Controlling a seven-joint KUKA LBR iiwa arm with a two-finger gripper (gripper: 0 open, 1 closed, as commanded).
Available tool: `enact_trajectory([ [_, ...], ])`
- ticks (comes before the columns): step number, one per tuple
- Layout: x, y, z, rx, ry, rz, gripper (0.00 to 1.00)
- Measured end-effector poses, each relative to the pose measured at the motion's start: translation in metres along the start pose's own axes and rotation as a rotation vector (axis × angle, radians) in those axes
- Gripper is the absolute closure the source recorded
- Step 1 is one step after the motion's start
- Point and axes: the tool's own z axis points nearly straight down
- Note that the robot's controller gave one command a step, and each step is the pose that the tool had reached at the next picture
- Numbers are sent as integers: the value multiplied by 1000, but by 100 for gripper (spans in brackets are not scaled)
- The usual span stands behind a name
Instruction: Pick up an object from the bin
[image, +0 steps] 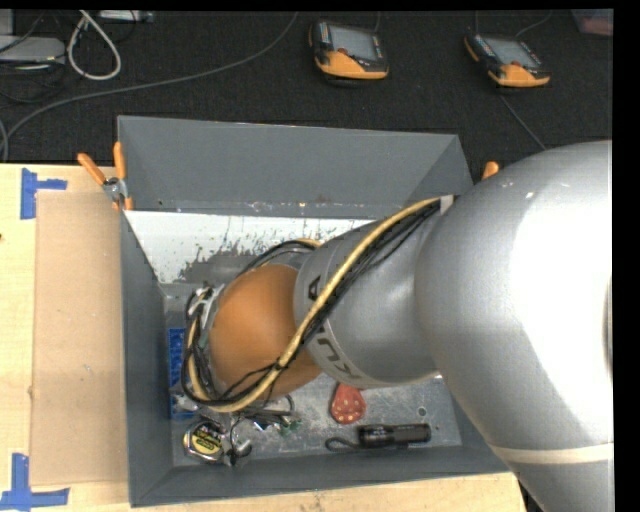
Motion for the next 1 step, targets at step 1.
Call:
enact_trajectory([
  [1,2,7,-1,-3,4,-326,100],
])
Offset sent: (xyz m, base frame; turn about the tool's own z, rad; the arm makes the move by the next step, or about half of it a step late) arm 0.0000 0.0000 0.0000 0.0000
